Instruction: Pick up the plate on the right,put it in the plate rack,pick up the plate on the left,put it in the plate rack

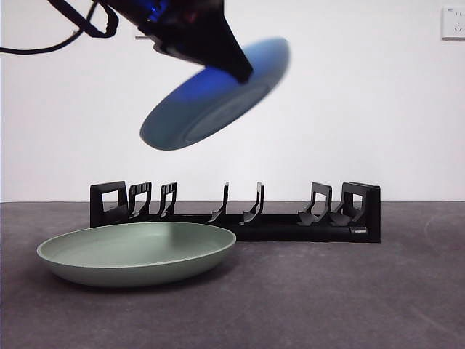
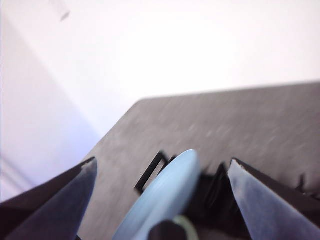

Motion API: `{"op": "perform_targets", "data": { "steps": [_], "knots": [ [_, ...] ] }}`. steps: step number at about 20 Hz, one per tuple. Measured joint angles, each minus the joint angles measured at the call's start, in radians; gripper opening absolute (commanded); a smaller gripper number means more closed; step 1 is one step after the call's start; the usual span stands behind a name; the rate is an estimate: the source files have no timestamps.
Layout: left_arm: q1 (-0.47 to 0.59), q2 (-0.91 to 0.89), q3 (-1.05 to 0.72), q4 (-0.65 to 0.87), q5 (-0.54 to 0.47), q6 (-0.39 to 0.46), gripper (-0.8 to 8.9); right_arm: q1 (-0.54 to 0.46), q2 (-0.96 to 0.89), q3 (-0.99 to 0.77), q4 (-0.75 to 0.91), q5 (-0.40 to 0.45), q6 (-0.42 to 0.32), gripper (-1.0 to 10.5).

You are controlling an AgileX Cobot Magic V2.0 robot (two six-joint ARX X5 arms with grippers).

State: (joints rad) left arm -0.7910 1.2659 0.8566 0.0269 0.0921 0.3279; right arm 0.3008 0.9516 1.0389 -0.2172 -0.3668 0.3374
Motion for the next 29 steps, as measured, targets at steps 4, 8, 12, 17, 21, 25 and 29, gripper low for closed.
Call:
{"op": "perform_targets", "data": {
  "steps": [4, 8, 12, 17, 21, 25, 29],
  "knots": [
    [0.14, 0.0, 0.053, 0.106, 0.18, -0.182, -0.09, -0.002, -0.048, 0.0, -0.002, 0.031, 0.0, 4.4],
    [0.272, 0.0, 0.088, 0.246, 0.319, -0.357, -0.09, -0.006, -0.059, 0.0, -0.01, 0.031, 0.0, 4.4],
    [0.406, 0.039, 0.088, 0.382, 0.488, -0.556, -0.09, -0.006, -0.057, 0.0, -0.04, 0.032, 0.0, 4.4],
    [0.533, 0.167, 0.088, 0.508, 0.582, -0.789, -0.09, -0.006, -0.056, 0.0, -0.071, 0.034, 0.0, 4.4],
    [0.581, 0.254, 0.088, 0.587, 0.586, -0.915, -0.09, -0.006, -0.056, 0.0, -0.081, 0.034, -0.003, 4.4],
    [0.597, 0.308, 0.088, 0.618, 0.582, -0.982, -0.09, -0.006, -0.055, 0.0, -0.086, 0.047, -0.012, 4.4],
    [0.597, 0.335, 0.088, 0.618, 0.564, -1.0, -0.09, -0.006, -0.055, 0.0, -0.097, 0.056, -0.016, 4.4]
  ]
}}
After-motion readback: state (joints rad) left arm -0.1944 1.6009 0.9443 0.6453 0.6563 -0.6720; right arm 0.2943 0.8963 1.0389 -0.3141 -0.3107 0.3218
